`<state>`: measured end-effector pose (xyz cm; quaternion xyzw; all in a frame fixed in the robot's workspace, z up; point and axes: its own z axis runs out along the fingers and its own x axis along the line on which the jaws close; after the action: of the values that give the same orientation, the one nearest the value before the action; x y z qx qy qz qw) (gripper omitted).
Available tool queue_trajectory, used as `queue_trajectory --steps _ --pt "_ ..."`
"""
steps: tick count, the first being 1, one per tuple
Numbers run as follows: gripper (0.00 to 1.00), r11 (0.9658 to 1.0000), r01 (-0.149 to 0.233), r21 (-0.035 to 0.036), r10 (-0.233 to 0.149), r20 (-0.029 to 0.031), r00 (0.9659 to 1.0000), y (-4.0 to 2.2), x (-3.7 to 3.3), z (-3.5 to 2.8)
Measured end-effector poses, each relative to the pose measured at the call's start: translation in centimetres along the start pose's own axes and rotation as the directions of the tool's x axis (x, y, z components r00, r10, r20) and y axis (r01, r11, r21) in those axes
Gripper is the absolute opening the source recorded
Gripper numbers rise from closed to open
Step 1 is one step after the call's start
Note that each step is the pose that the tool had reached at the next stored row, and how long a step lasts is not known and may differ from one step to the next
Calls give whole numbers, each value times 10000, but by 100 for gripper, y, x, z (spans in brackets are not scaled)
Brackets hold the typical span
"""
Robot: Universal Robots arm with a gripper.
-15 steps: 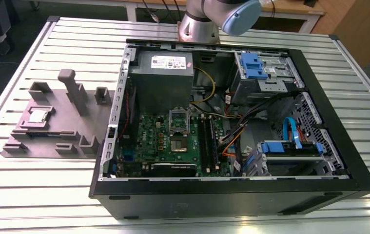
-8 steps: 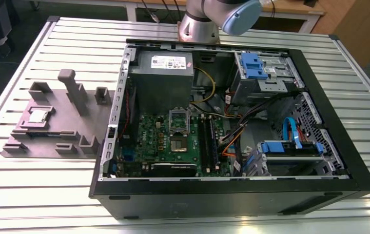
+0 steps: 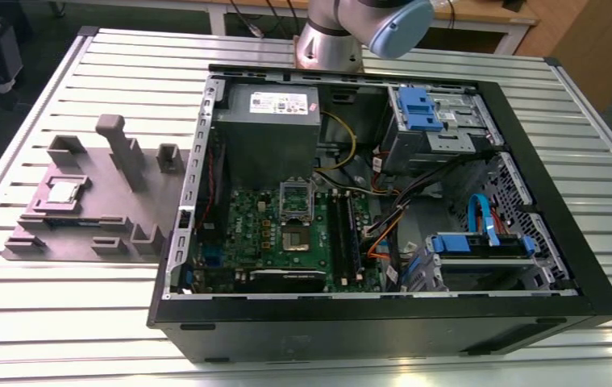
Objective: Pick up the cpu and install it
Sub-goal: 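Pick up the cpu and move it towards the insertion slot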
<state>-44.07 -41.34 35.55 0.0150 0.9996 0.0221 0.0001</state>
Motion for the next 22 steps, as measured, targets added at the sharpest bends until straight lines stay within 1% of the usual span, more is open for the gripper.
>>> queue_trajectory --steps 2,3,5,7,8,9,11,22 --pt "53 10000 61 1 -61 -4 10000 -2 0 36" --pt "53 9999 158 1 -158 -9 9999 -2 0 54" --pt "53 9988 499 1 -499 -24 9987 -4 1 90" --pt "53 9967 813 0 -813 -37 9967 -6 0 126" --pt "53 9964 846 -2 -846 -38 9964 -7 0 140" --pt "53 9963 854 0 -854 -20 9963 -8 0 147" --pt "53 9963 857 9 -857 -3 9963 -9 -1 148" --pt "53 9963 856 14 -856 -1 9963 -8 0 150"
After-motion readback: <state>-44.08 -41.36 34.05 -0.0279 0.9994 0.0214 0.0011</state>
